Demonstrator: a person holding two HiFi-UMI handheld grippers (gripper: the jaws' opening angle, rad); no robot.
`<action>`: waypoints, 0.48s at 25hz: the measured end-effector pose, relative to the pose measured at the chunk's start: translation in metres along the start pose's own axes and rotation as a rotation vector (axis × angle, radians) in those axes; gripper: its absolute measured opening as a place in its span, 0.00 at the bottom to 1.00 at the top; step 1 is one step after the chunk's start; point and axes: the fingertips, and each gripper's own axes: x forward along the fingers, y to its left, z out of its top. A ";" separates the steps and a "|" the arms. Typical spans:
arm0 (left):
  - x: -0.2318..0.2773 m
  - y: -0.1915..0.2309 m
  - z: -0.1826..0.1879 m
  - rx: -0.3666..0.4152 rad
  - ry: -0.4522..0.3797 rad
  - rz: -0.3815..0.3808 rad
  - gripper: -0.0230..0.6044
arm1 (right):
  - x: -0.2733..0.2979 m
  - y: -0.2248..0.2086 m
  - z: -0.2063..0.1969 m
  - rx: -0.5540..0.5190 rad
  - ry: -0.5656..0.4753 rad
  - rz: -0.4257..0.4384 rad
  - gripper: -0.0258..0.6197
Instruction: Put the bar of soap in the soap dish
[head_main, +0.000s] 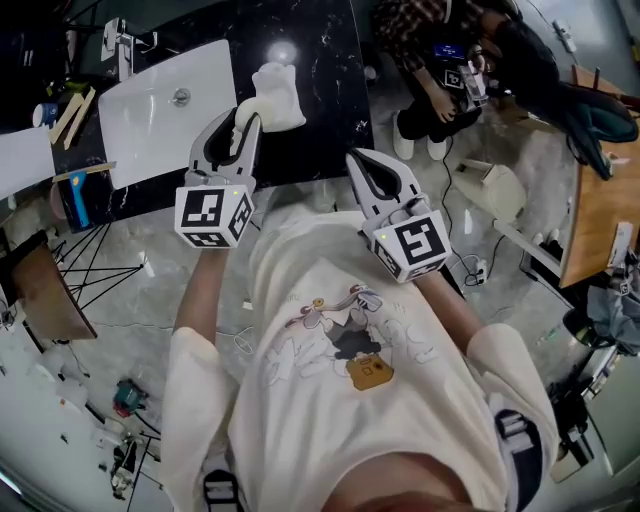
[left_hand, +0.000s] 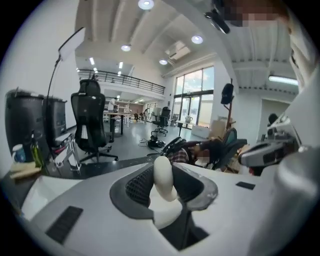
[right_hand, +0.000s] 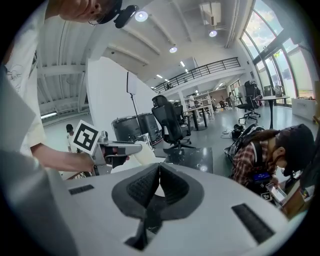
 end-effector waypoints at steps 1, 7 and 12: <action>0.007 -0.002 -0.003 0.067 0.009 -0.003 0.23 | 0.002 -0.001 0.000 0.002 0.005 0.003 0.05; 0.042 -0.013 -0.038 0.427 0.057 -0.110 0.23 | 0.014 -0.007 -0.001 0.020 0.026 -0.002 0.05; 0.057 -0.018 -0.067 0.620 0.084 -0.205 0.23 | 0.017 -0.011 0.001 0.031 0.031 -0.025 0.05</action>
